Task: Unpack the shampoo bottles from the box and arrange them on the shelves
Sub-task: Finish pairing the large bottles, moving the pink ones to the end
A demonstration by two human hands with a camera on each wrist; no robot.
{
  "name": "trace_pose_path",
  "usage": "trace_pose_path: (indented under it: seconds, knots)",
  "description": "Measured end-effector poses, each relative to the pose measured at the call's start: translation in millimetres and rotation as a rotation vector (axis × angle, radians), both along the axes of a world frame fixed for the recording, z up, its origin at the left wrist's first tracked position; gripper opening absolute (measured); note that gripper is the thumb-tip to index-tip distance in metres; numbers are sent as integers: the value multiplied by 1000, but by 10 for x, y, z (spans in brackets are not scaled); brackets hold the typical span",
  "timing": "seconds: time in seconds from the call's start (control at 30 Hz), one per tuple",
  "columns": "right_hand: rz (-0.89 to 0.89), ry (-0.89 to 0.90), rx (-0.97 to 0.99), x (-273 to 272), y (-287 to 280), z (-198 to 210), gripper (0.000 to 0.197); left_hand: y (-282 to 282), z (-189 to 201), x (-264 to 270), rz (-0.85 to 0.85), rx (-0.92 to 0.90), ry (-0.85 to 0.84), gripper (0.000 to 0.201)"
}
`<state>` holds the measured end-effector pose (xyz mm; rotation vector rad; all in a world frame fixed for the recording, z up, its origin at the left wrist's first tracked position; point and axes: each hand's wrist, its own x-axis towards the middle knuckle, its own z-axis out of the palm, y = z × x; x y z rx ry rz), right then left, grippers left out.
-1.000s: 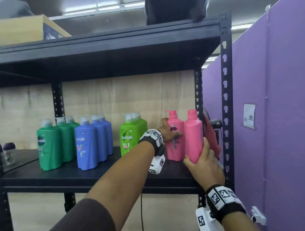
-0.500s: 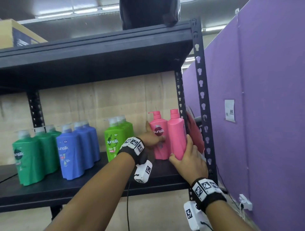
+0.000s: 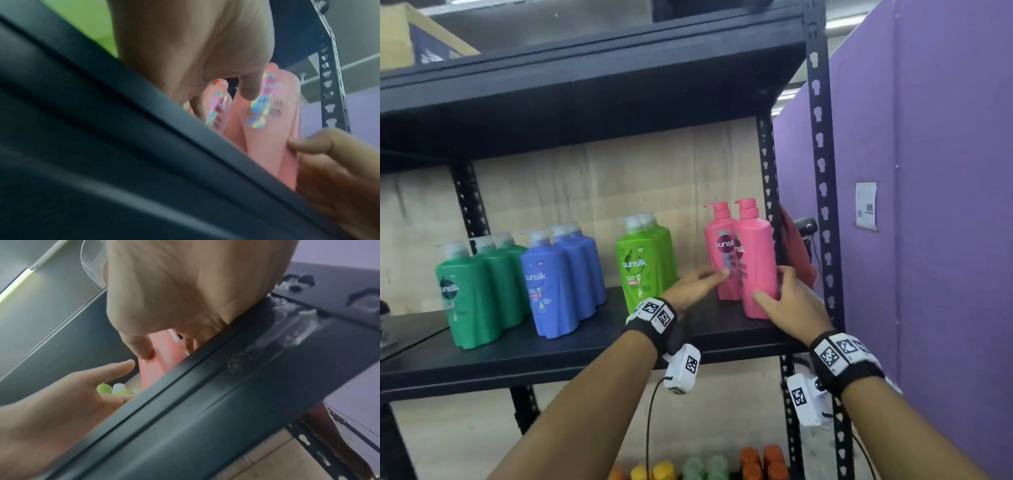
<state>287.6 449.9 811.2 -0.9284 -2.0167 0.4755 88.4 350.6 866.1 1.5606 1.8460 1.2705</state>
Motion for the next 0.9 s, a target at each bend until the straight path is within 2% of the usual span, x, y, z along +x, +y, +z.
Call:
trace_pose_path:
  seconds: [0.07,0.17,0.23,0.33,0.4,0.47,0.6,0.77,0.9]
  knots:
    - [82,-35,-27,14,4,11,71,16,-108,8,7,86,-169,78]
    - [236,-9,-123,32,9,75,66,17,-223,76,-103,-32,-174,82]
    - [280,-10,-159,42,17,138,63,-24,-222,111,-107,-141,-146,89]
    - [312,-55,-170,38,17,182,49,-33,-266,119,-91,-131,-43,61]
    - [336,-31,-158,41,12,176,36,-36,-312,132,-59,-120,56,55]
    - [301,-53,-142,44,-10,152,34,-29,-361,136,-35,-114,96,60]
    - [116,-203,-68,24,-39,69,47,-17,-375,81,87,-73,82,54]
    - [-88,-314,83,-53,-139,12,31,13,-465,25,154,-28,163,49]
    - [-157,-353,169,-85,-219,-45,32,52,-460,-16,159,-24,250,58]
